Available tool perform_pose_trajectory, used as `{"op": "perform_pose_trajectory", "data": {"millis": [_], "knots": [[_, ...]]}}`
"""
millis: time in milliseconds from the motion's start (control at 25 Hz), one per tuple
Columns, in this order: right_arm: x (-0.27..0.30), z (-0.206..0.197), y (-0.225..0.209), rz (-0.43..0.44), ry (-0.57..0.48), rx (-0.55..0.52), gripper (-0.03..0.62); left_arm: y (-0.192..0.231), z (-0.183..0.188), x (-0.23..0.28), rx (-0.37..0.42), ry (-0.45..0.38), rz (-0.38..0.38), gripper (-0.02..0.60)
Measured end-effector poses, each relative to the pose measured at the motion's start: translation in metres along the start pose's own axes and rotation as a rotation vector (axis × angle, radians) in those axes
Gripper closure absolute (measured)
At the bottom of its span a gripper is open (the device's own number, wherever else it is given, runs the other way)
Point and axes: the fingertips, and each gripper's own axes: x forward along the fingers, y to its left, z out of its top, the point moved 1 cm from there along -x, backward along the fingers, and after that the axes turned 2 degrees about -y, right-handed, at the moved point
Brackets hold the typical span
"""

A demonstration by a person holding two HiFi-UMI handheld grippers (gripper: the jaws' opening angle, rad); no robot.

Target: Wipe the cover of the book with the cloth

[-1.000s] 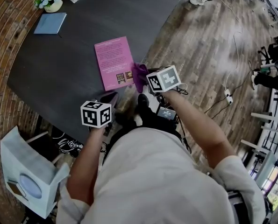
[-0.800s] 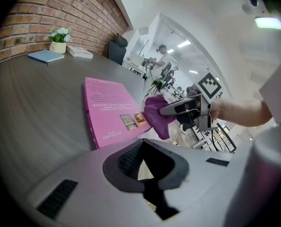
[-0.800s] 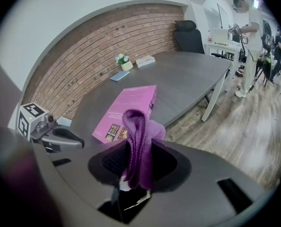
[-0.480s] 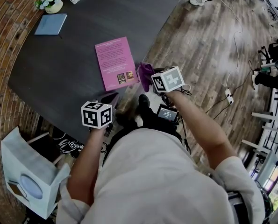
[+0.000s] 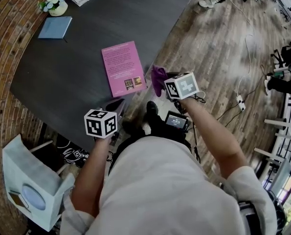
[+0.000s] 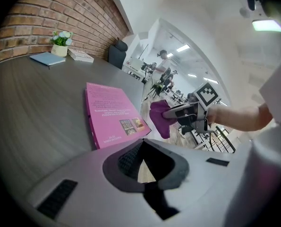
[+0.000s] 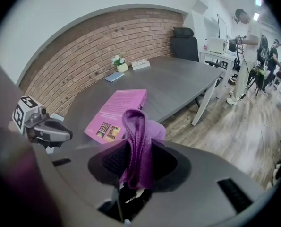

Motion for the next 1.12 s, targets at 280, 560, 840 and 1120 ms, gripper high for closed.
{"op": "perform_pose_trajectory", "data": {"millis": [280,560,840,1120], "knots": [[-0.017,0.009,0.000,0.000,-0.045,0.013,0.465,-0.005,0.018,-0.019,-0.037,-0.095,-0.031,0.574],[-0.043,0.017,0.007,0.011,-0.122,0.041,0.465,-0.014,0.040,-0.054,-0.094,-0.247,-0.097,0.574],[-0.071,0.024,0.031,0.038,-0.229,0.068,0.465,-0.029,0.054,-0.087,-0.066,-0.347,-0.177,0.574],[-0.104,0.033,0.063,0.078,-0.339,0.084,0.465,-0.043,0.057,-0.118,-0.018,-0.386,-0.229,0.574]]}}
